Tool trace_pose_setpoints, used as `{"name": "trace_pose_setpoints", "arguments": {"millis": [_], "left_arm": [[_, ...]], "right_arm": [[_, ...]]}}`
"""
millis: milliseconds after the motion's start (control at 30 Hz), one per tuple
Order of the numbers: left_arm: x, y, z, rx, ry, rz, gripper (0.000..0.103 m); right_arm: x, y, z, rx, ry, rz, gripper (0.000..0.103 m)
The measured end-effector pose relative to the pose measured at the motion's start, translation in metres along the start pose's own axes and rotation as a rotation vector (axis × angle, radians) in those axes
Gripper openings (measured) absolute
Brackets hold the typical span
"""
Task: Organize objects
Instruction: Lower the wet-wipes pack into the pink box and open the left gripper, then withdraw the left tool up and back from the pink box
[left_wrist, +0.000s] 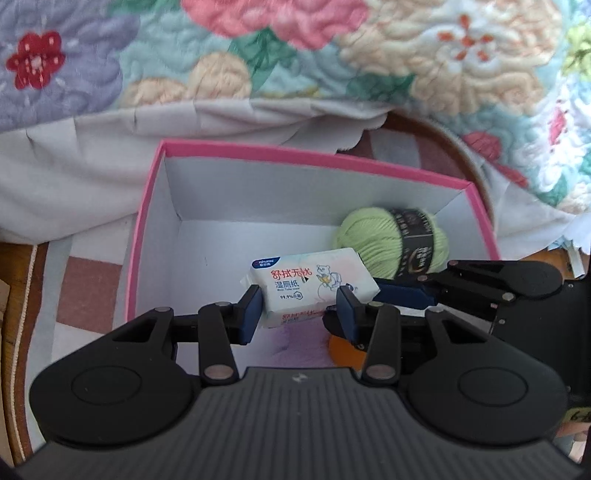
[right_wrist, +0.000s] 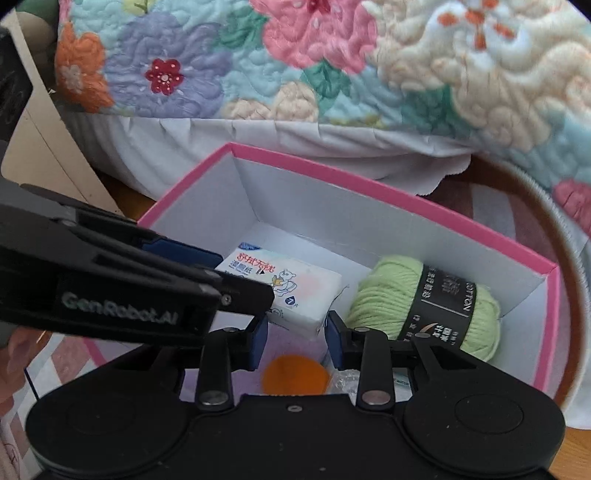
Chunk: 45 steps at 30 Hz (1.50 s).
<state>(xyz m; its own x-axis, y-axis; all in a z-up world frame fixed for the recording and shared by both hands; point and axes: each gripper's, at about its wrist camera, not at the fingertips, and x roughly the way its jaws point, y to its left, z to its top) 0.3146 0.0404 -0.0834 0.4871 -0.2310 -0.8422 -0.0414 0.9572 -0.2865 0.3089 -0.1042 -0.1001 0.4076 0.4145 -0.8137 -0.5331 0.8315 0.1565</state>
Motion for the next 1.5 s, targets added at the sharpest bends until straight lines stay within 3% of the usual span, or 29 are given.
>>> {"name": "trace_pose_setpoints", "arguments": {"millis": [267,333,433,800,1000,1333,1500], "left_arm": [[0.019,0.014,0.004,-0.095,0.002,-0.037,0.041],[0.02,0.014,0.002,-0.094,0.002,-0.011,0.041],[0.012,0.01,-0.005,-0.036,-0.022,0.089,0.042],[-0.043,0.006,-0.019,-0.026,-0.058,0.097,0.043],[-0.063,0.001,-0.038,-0.01,0.043,0.154,0.04],[-0.13,-0.004,-0.061,-0.007,-0.018,0.188,0.044],[-0.158,-0.005,-0.075,-0.009,-0.04,0.174,0.053]], "right_arm": [[0.026,-0.008,0.005,0.084,0.101,-0.039,0.037],[0.026,-0.009,0.002,0.088,0.087,-0.047,0.037],[0.017,-0.006,-0.001,0.073,0.063,-0.085,0.039],[-0.042,0.007,-0.019,0.16,-0.074,-0.022,0.04],[-0.069,0.033,-0.03,0.076,-0.068,-0.005,0.04],[-0.119,0.054,-0.051,0.105,-0.135,0.002,0.04],[-0.148,0.067,-0.058,0.116,-0.174,-0.027,0.041]]}}
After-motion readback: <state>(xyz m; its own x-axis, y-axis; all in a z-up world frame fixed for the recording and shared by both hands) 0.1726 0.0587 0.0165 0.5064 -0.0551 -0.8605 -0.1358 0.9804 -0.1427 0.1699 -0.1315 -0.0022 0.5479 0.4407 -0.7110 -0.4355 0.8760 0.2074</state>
